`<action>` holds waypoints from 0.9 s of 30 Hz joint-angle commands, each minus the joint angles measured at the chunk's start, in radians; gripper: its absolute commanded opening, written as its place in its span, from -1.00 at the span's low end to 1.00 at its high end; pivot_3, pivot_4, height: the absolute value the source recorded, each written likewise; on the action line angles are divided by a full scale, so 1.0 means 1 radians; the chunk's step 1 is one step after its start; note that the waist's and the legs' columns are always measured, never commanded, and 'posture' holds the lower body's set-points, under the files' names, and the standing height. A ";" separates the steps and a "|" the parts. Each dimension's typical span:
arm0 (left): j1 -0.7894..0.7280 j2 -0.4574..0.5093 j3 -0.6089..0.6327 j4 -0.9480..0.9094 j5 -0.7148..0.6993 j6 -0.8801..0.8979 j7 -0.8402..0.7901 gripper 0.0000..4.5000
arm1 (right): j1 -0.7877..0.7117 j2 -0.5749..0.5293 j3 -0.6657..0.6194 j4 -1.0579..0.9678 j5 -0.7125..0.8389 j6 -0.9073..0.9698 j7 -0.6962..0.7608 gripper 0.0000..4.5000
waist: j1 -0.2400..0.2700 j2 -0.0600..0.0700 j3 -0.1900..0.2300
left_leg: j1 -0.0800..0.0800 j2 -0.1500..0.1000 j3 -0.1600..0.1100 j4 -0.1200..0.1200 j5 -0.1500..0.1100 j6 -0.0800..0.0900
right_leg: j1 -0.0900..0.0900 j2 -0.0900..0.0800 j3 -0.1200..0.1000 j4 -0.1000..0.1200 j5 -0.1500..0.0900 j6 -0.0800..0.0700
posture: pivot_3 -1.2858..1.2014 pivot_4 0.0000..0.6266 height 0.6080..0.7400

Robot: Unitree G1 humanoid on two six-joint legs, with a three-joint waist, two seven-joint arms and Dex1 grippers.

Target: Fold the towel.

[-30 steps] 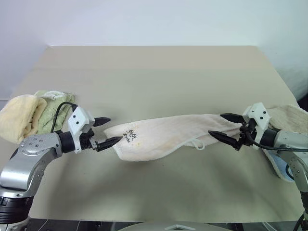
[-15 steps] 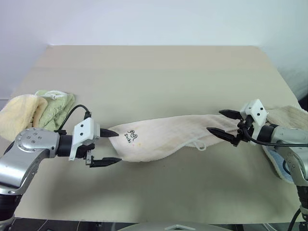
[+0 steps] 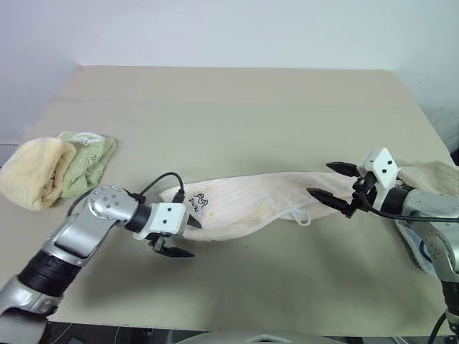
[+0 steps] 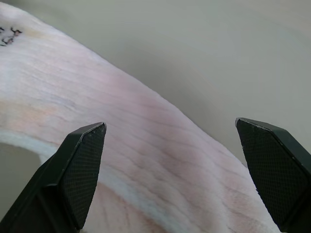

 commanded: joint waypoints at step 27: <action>0.004 -0.076 0.178 0.148 -0.121 0.169 0.124 -0.51 | -0.032 0.000 -0.026 -0.016 0.017 0.008 0.001 1.00 | 0.001 0.000 0.000 | 0.001 0.000 0.000 0.002 0.000 0.000 | 0.002 0.000 0.001 0.001 0.000 -0.001 | 0.03 -0.52 0.82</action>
